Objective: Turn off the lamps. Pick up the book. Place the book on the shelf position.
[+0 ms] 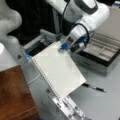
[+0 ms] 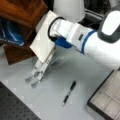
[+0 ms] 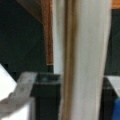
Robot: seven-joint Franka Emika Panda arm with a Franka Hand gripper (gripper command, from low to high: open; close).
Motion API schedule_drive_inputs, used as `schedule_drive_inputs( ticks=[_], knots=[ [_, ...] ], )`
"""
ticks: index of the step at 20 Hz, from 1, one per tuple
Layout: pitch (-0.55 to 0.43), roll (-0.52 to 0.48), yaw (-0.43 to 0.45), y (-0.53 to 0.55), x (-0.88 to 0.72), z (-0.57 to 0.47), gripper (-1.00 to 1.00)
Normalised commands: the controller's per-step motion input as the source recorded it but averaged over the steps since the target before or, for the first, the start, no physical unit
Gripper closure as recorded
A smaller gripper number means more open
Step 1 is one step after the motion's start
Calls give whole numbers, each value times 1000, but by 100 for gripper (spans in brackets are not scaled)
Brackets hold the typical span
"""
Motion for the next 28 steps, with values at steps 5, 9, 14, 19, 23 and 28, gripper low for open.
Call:
schedule_drive_inputs(
  ticks=[5,9,14,19,23,28],
  knots=[
    [266,-168,-338,156,397,455,100],
    [280,-201,-275,76,341,522,100],
    [209,-232,-206,-1,205,421,100],
    [120,-206,-143,-85,49,372,100],
    [48,-141,-108,-154,-40,349,100],
    [23,-92,-78,-171,-71,268,100]
  ],
)
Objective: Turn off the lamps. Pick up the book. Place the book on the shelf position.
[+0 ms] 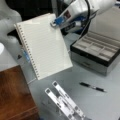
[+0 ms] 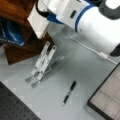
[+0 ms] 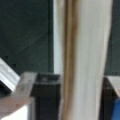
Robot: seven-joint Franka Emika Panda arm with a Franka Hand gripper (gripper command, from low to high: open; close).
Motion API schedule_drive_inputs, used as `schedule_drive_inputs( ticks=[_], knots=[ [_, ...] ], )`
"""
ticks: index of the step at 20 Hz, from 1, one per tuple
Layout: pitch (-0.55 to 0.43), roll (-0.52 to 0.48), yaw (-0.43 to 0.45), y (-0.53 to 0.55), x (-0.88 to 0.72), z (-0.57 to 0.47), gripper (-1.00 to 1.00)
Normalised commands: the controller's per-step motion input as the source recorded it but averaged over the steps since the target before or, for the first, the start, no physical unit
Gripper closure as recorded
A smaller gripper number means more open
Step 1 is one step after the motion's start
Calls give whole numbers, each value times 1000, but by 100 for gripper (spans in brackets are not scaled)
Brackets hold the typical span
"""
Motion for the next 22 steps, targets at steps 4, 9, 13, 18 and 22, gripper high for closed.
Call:
schedule_drive_inputs(
  ticks=[4,9,13,18,22],
  knots=[
    [67,-92,-110,-303,-146,202,100],
    [71,-81,-49,-439,-269,158,100],
    [46,-82,81,-385,-344,120,100],
    [29,-78,221,-286,-372,113,100],
    [0,-69,313,-260,-397,105,100]
  ],
)
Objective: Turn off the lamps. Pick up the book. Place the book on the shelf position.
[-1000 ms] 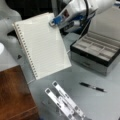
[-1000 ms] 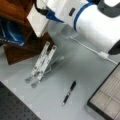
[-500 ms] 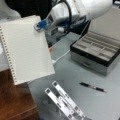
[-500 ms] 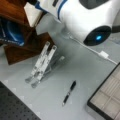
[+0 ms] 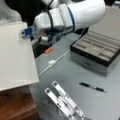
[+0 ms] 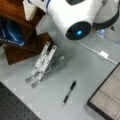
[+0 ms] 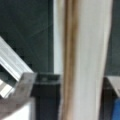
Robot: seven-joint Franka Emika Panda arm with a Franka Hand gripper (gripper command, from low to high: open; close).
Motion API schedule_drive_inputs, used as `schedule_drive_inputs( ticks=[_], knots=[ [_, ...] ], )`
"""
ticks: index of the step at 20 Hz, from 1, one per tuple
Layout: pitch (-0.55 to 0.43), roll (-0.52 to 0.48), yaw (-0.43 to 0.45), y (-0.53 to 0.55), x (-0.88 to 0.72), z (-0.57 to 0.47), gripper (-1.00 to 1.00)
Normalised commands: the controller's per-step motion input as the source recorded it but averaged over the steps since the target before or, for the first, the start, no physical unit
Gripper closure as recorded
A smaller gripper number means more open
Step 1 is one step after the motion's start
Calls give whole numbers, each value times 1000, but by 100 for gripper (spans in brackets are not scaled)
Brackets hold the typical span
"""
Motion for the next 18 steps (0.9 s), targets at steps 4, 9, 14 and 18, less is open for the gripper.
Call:
schedule_drive_inputs(
  ticks=[4,9,14,18],
  knots=[
    [-35,-67,359,-280,-409,68,100],
    [-55,-78,362,-262,-399,37,100],
    [-65,-108,332,-154,-340,-9,100],
    [-73,-139,281,-123,-281,-47,100]
  ],
)
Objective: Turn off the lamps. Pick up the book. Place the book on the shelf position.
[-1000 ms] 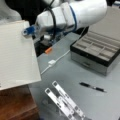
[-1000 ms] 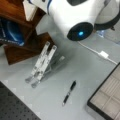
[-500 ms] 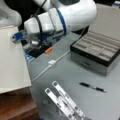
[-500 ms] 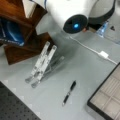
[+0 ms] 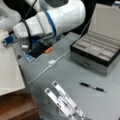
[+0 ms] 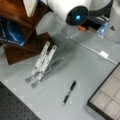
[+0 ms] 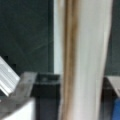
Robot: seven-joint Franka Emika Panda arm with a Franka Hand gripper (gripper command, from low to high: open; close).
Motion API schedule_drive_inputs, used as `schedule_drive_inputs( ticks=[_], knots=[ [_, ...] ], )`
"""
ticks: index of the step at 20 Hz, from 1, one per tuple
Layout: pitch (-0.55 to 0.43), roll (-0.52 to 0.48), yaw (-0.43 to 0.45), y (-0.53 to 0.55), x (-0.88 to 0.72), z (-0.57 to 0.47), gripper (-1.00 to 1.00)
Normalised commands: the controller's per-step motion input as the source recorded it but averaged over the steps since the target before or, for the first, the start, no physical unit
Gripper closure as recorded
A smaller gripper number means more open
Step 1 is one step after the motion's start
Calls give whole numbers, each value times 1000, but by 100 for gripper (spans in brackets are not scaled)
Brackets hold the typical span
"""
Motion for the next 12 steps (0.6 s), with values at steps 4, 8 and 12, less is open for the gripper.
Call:
schedule_drive_inputs(
  ticks=[4,8,12],
  knots=[
    [-87,-131,248,-134,-264,-95,100],
    [-124,-128,238,-131,-253,-137,100],
    [-128,-127,215,-129,-255,-90,100]
  ],
)
